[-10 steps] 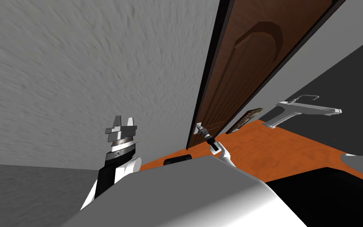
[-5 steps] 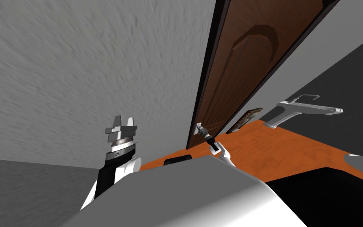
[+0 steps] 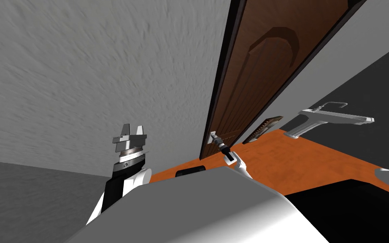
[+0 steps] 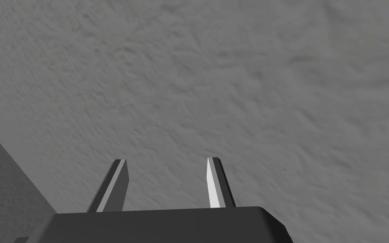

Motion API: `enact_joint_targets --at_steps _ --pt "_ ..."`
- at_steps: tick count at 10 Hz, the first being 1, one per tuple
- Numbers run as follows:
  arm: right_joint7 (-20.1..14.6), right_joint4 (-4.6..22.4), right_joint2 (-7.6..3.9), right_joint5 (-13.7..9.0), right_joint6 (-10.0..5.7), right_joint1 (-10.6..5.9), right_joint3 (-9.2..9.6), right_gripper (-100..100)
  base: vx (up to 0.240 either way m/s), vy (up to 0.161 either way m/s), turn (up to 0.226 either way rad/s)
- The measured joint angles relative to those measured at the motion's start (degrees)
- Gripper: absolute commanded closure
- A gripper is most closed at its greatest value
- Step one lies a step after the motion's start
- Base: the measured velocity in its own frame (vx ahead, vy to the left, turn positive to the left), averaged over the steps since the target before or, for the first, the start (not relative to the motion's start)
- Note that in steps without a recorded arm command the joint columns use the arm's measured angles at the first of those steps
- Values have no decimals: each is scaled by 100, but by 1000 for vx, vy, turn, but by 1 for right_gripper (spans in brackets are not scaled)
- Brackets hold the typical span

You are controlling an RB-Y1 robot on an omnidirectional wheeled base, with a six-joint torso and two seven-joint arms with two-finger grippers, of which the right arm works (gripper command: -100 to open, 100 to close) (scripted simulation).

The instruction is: Pull the door open

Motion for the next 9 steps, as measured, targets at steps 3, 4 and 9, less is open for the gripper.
enact_joint_targets --at_steps 3,4,9 --pt "-399 13 -16 -147 27 -27 47 100 -39 -25 31" --pt "-555 25 -21 -220 35 -44 68 100 -32 -23 21" --pt "-1240 18 -50 -498 95 -88 157 100 -43 -24 37"
